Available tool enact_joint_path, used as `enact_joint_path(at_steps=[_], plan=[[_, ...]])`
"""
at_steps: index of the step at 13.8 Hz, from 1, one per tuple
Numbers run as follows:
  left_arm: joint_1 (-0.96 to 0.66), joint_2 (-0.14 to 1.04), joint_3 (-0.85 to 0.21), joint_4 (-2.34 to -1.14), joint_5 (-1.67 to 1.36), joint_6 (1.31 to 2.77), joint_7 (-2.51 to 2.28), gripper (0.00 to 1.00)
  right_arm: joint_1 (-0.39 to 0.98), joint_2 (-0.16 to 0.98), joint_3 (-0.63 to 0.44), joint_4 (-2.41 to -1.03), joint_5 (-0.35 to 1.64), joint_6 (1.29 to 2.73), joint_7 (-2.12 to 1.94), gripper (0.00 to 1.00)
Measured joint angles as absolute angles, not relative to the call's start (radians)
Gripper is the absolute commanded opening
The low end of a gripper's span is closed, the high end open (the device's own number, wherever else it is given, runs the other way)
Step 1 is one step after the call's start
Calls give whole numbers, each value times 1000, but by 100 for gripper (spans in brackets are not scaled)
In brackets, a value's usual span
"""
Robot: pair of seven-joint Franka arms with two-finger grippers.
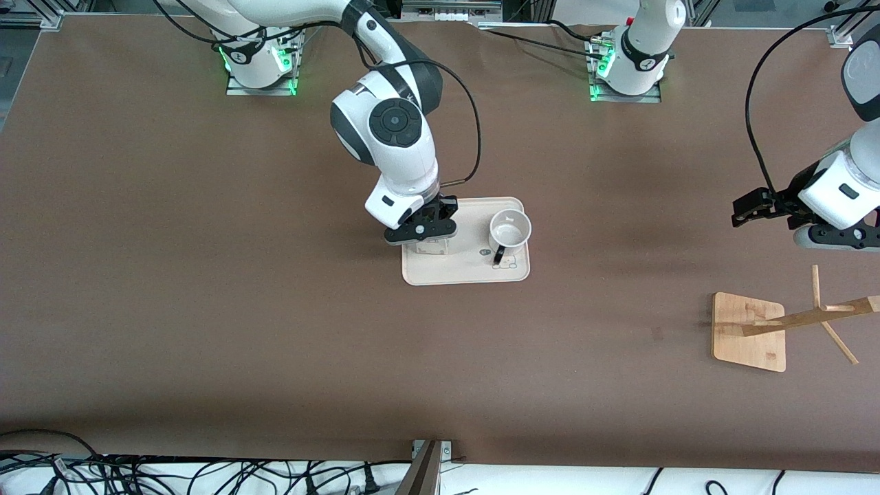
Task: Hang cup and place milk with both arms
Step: 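Lift the carton with the right gripper while the left gripper grasps the mug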
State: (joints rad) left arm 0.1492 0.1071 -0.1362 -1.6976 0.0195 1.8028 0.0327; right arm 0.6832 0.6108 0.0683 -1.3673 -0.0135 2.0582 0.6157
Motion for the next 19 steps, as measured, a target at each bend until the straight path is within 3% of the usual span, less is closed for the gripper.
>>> enact_joint_path(at_steps=[5, 13, 19], plan=[[44, 102, -149, -1699, 19, 1804, -12, 100, 680, 604, 61, -1318, -13, 1970, 608, 28], [-109, 178, -208, -1781, -63, 1823, -97, 100, 593, 456, -8, -1292, 85, 1801, 423, 29], [-260, 257, -220, -1891, -140, 1964, -171, 100, 454, 345, -70, -1487, 98, 1780, 288, 32]])
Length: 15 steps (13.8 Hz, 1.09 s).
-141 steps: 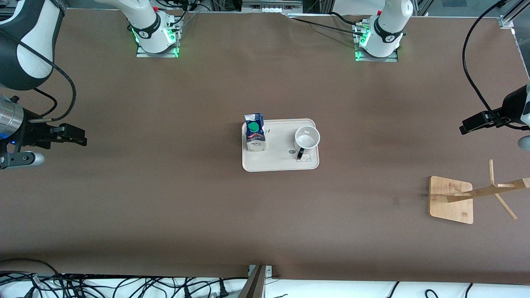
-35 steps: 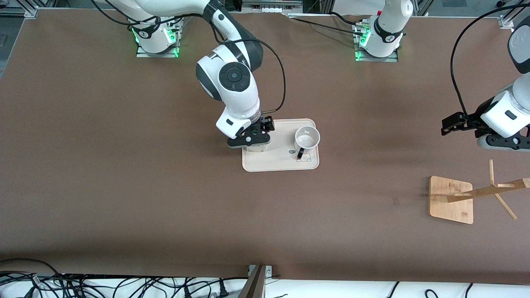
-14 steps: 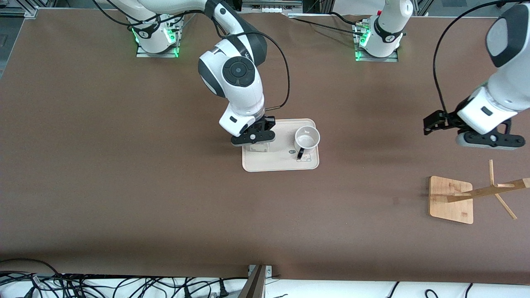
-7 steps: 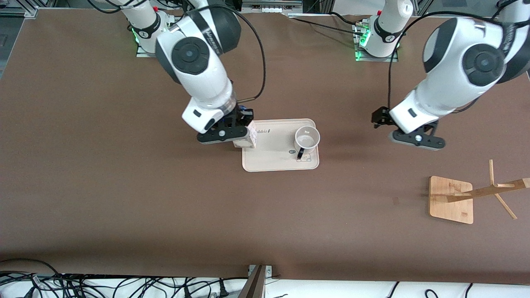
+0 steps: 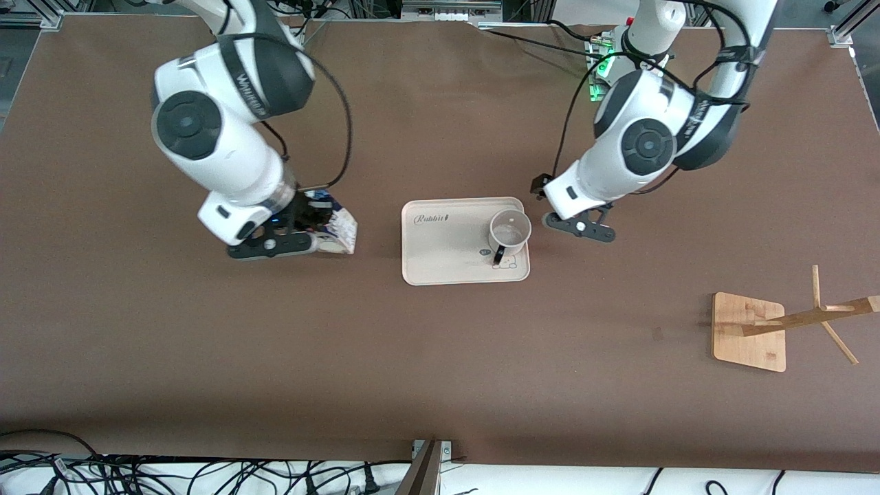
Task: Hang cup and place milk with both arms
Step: 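Lift the carton with the right gripper while the left gripper grasps the mug, then carry the mug to the stand while the right gripper holds the carton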
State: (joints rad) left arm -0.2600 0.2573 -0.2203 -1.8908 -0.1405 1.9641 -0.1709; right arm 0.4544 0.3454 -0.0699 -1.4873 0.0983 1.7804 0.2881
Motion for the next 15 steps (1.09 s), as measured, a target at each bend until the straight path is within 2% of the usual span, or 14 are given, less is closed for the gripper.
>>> enact_joint_path(at_steps=[4, 8, 15], plan=[[-362, 315, -229, -1913, -142, 2075, -175, 100, 304, 238, -73, -1663, 122, 1774, 144, 32], [-426, 374, -229, -1973, -95, 2219, -173, 100, 241, 176, -73, -1798, 123, 1781, 71, 32], [-443, 398, -228, -1973, -55, 2299, -169, 100, 106, 163, -74, -1882, 122, 1837, -171, 32]])
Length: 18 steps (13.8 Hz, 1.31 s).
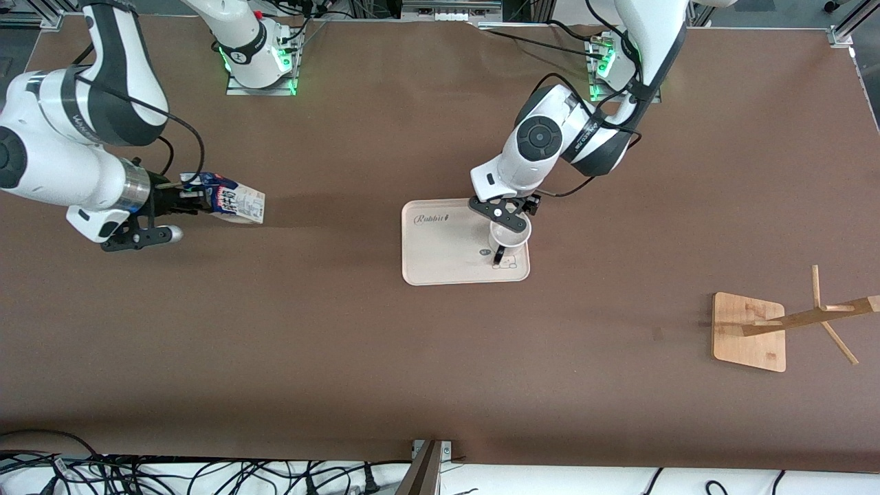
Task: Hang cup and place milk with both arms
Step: 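Carry the mug to the stand while the right gripper holds the carton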
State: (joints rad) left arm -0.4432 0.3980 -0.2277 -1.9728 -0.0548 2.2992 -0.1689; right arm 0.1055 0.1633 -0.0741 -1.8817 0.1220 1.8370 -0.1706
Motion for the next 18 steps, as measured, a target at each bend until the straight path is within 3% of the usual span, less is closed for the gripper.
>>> enact_joint_path(at_steps=[1, 2, 4, 5, 6, 8, 10, 11, 12, 18], plan=[[-450, 404, -228, -1973, -43, 2311, -169, 100, 97, 163, -74, -1887, 122, 1849, -185, 32], [-458, 413, -228, -1973, -39, 2323, -169, 83, 93, 163, -74, -1896, 122, 1867, -191, 32], [-469, 431, -228, -1973, -38, 2343, -169, 27, 88, 164, -74, -1931, 121, 1922, -200, 32], [-469, 436, -228, -1973, -38, 2347, -169, 9, 84, 164, -74, -1952, 121, 1955, -204, 32], [-469, 440, -227, -1973, -38, 2351, -169, 0, 78, 164, -74, -1973, 121, 1988, -211, 33], [-469, 442, -223, -1973, -34, 2353, -168, 0, 69, 165, -74, -2009, 121, 2046, -227, 36], [-469, 443, -221, -1973, -8, 2353, -168, 0, 61, 169, -74, -2029, 121, 2092, -259, 47], [-469, 443, -220, -1972, 0, 2354, -168, 0, 55, 175, -74, -2033, 121, 2113, -274, 65], [-470, 442, -217, -1967, 1, 2359, -168, 0, 49, 183, -74, -2034, 121, 2127, -284, 100], [-418, 369, -145, -1907, 1, 2321, -168, 0, 40, 196, -74, -2034, 121, 2133, -288, 100]])
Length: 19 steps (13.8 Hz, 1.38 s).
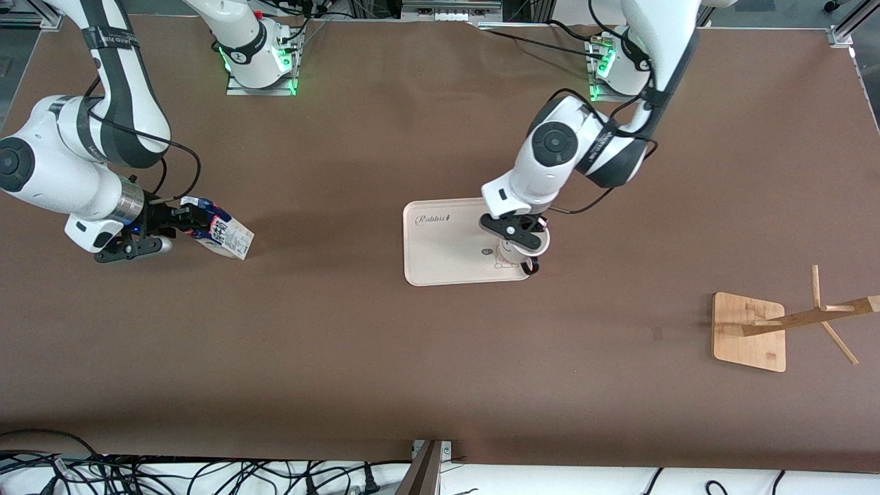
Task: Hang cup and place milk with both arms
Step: 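Carry the mug to the stand while the right gripper holds the carton, then hang the mug on the stand peg while the right gripper releases the carton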
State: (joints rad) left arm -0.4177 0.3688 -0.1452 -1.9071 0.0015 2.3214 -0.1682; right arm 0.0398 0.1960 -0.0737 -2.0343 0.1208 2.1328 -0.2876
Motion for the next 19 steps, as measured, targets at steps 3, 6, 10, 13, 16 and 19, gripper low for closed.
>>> enact_joint_path(at_steps=[3, 6, 10, 13, 16, 19], plan=[[-299, 254, -141, -1875, 2, 2208, -168, 0, 39, 192, -74, -2031, 121, 2132, -288, 100], [-158, 187, -133, -1776, 9, 2043, -153, 0, 39, 176, -72, -2010, 121, 2114, -288, 100], [-103, 179, -70, -1686, 74, 1969, -50, 0, 39, 133, -65, -1996, 121, 2081, -286, 100], [-71, 181, 3, -1670, 74, 1970, 118, 0, 39, 108, -64, -1985, 121, 2040, -248, 100], [-41, 190, 23, -1642, 75, 1971, 224, 0, 39, 100, -60, -1960, 121, 2017, -234, 100], [-33, 204, 63, -1625, 75, 1971, 310, 0, 39, 91, -48, -1924, 121, 1942, -217, 100]])
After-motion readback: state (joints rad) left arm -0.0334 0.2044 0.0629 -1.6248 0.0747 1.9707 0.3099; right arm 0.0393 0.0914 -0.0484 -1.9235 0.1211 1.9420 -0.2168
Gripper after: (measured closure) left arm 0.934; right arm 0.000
